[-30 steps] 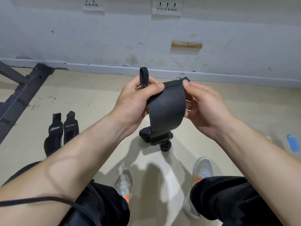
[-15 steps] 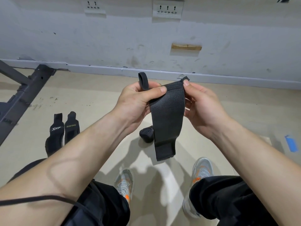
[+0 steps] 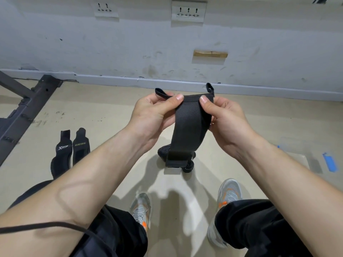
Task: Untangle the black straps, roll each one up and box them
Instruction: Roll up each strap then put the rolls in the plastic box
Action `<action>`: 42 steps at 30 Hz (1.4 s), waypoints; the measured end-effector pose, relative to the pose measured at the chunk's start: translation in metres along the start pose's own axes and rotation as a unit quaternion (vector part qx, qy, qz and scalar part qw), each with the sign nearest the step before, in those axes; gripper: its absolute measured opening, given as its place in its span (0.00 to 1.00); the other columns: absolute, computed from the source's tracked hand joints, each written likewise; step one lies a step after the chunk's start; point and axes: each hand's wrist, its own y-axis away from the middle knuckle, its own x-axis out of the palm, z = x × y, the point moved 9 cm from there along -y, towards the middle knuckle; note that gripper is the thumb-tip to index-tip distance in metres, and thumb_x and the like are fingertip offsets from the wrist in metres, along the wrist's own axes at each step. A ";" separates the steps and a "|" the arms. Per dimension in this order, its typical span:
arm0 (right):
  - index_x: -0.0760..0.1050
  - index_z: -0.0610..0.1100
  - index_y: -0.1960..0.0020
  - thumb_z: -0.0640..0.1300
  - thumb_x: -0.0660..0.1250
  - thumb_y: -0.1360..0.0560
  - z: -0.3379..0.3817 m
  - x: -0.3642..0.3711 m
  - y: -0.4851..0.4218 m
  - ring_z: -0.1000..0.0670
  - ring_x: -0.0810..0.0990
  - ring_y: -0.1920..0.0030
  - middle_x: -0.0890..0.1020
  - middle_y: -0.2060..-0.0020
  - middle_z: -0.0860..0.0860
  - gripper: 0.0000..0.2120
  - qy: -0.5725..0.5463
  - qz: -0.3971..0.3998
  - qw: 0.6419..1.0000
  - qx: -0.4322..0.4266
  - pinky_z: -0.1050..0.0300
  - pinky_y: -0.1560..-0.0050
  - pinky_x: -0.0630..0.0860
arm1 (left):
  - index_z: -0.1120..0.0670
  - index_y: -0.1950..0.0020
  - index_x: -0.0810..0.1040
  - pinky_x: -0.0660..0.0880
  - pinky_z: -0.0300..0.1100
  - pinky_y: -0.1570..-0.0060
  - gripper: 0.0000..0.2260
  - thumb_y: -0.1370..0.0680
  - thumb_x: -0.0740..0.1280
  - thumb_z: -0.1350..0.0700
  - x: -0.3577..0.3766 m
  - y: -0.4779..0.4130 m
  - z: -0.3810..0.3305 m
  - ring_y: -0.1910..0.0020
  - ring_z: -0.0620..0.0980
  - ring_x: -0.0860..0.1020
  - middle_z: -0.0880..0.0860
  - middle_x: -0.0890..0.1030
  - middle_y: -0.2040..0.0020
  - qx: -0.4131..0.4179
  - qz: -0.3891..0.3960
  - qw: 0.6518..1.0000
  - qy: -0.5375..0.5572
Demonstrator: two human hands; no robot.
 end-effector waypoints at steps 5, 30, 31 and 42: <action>0.78 0.39 0.49 0.41 0.67 0.19 0.004 -0.009 -0.002 0.51 0.83 0.61 0.85 0.58 0.46 0.04 0.005 -0.027 0.999 -0.017 0.61 0.60 0.77 | 0.56 0.51 0.77 0.79 0.35 0.61 0.09 0.25 0.76 0.63 -0.016 -0.002 -0.002 0.63 0.46 0.83 0.53 0.83 0.59 -0.001 -0.068 0.995 -0.067; 0.74 0.27 0.42 0.37 0.69 0.20 0.010 -0.005 -0.004 0.46 0.84 0.58 0.85 0.55 0.38 0.14 0.093 0.018 0.993 -0.068 0.56 0.57 0.80 | 0.52 0.59 0.84 0.72 0.38 0.63 0.05 0.27 0.78 0.58 0.008 0.008 -0.035 0.68 0.45 0.76 0.56 0.80 0.67 0.173 0.056 0.911 -0.371; 0.74 0.28 0.42 0.37 0.69 0.20 0.010 -0.005 -0.003 0.46 0.84 0.59 0.85 0.55 0.39 0.13 0.090 0.019 0.994 -0.066 0.57 0.58 0.79 | 0.49 0.61 0.85 0.72 0.38 0.61 0.06 0.28 0.80 0.57 0.009 0.009 -0.038 0.65 0.45 0.75 0.56 0.80 0.64 0.195 0.048 0.904 -0.377; 0.76 0.40 0.49 0.36 0.68 0.20 0.008 0.002 -0.002 0.50 0.84 0.62 0.85 0.61 0.46 0.01 0.060 0.054 0.995 -0.051 0.59 0.60 0.78 | 0.54 0.50 0.82 0.76 0.34 0.58 0.11 0.28 0.78 0.63 0.007 0.005 -0.029 0.63 0.41 0.80 0.49 0.84 0.58 0.139 0.057 0.935 -0.321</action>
